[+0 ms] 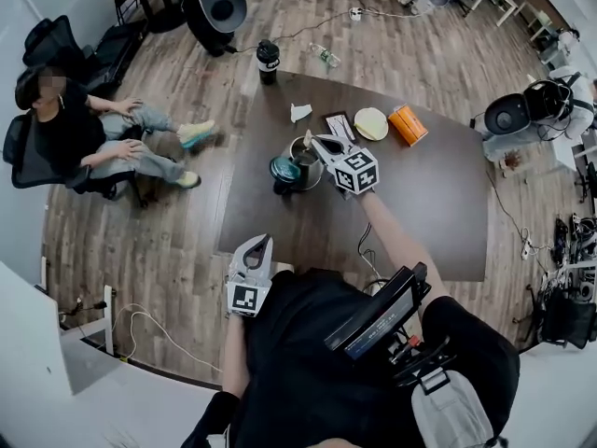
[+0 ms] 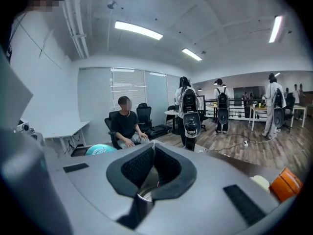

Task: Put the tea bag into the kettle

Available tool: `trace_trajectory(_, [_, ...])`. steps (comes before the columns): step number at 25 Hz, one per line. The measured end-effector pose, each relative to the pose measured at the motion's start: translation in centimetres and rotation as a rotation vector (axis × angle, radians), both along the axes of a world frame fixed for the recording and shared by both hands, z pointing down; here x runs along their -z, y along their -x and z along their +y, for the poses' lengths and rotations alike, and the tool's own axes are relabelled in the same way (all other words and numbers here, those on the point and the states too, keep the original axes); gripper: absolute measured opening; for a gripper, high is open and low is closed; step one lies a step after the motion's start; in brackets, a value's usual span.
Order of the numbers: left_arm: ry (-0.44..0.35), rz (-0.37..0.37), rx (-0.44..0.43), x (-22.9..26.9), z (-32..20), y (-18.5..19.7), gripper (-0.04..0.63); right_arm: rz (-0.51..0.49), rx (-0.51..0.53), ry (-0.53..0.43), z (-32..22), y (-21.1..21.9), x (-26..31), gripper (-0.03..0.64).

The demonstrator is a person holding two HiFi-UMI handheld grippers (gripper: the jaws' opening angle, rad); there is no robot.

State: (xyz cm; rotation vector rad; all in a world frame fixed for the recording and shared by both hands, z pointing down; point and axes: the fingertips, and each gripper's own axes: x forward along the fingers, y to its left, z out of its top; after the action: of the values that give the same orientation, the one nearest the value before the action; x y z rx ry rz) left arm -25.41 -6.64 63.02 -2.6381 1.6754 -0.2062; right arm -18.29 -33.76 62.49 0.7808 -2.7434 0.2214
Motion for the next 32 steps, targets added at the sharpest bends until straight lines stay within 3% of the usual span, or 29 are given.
trace_trajectory(11, [0.017,0.005,-0.004,-0.1,0.0,-0.2,0.0,0.207,0.032,0.089,0.1,-1.1,-5.4,0.008])
trace_trajectory(21, [0.012,-0.01,0.013,-0.3,-0.3,0.7,0.0,0.345,0.054,0.085,-0.9,-0.4,-7.4,0.008])
trace_trajectory(27, [0.021,0.002,0.025,-0.4,-0.1,1.1,0.0,0.453,0.117,0.022,-1.2,0.7,-7.8,0.008])
trace_trajectory(32, [0.025,-0.002,0.028,-0.4,0.4,1.1,0.0,0.472,0.118,0.01,-1.3,0.8,-7.9,0.008])
